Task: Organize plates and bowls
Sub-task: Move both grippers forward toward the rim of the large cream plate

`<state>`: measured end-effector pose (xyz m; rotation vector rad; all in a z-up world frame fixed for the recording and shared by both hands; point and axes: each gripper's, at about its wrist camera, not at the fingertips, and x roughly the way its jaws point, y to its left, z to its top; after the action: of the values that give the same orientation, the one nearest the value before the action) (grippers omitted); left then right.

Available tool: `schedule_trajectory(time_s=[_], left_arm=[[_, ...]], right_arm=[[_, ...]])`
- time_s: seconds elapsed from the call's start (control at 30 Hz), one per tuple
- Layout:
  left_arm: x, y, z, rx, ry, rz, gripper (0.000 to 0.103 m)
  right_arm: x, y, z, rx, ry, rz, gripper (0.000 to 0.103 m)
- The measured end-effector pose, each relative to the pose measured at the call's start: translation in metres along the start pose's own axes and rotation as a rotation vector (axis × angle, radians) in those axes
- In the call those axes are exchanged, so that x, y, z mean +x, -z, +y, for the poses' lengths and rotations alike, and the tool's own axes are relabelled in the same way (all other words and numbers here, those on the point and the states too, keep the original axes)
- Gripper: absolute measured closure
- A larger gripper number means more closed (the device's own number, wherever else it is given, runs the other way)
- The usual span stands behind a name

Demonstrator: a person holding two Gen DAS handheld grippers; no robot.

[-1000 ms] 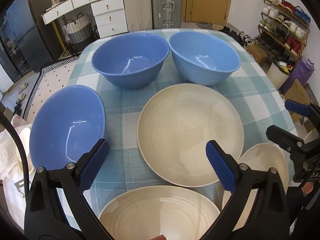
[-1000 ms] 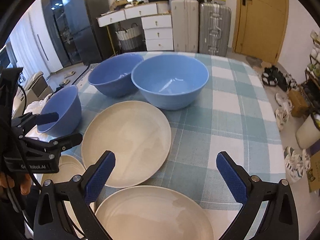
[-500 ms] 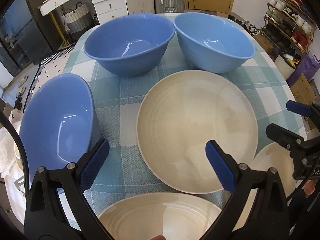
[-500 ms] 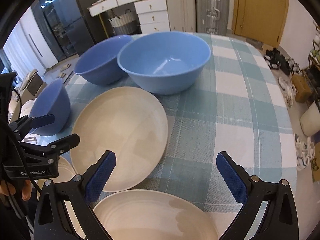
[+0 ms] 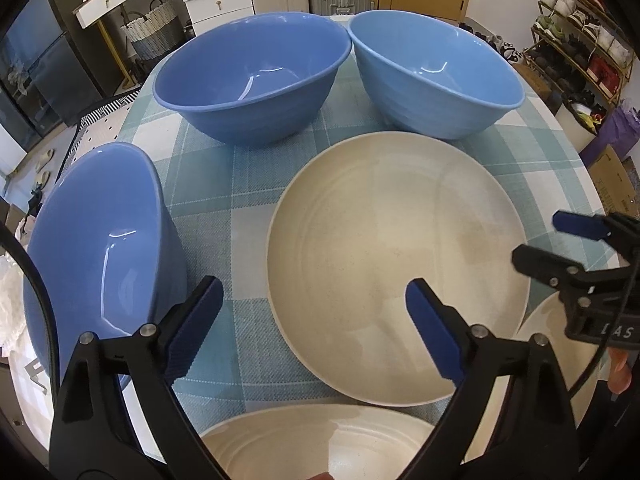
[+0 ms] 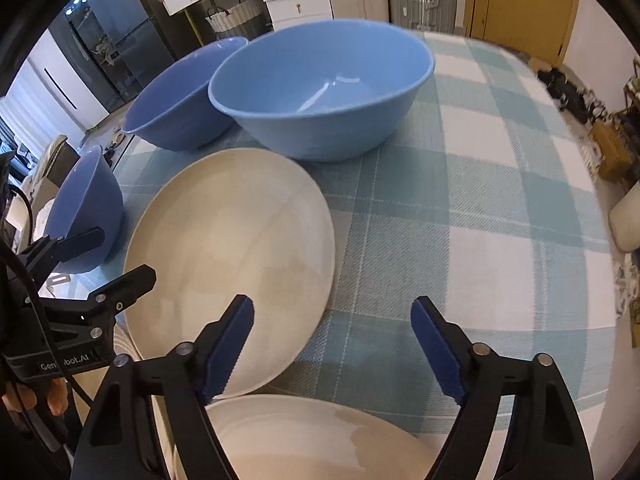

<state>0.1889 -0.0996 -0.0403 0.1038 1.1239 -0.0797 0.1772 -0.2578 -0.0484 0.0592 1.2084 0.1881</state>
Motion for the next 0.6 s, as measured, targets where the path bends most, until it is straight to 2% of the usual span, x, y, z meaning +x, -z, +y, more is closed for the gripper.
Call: schedule_trajectory(time_s=[0.07, 0.13, 0.23, 0.37, 0.5, 0.6], left_arm=[[0.001, -0.001, -0.001, 0.001, -0.004, 0.002, 0.018], [0.003, -0.002, -0.003, 0.001, -0.007, 0.007, 0.024], [0.005, -0.002, -0.006, 0.011, -0.007, 0.007, 0.024], [0.008, -0.004, -0.005, 0.019, -0.025, 0.019, 0.024], [0.010, -0.005, -0.007, 0.023, -0.030, 0.027, 0.024], [0.013, -0.009, -0.008, 0.032, -0.009, 0.038, 0.025]], right_arm=[[0.006, 0.000, 0.000, 0.007, -0.006, 0.017, 0.029], [0.009, -0.001, 0.000, 0.012, -0.009, 0.024, 0.030], [0.011, -0.002, -0.001, 0.019, -0.020, 0.030, 0.031], [0.015, -0.003, -0.002, 0.021, -0.031, 0.041, 0.040], [0.020, -0.002, -0.004, 0.034, -0.047, 0.052, 0.040], [0.023, -0.002, -0.005, 0.050, -0.064, 0.063, 0.043]])
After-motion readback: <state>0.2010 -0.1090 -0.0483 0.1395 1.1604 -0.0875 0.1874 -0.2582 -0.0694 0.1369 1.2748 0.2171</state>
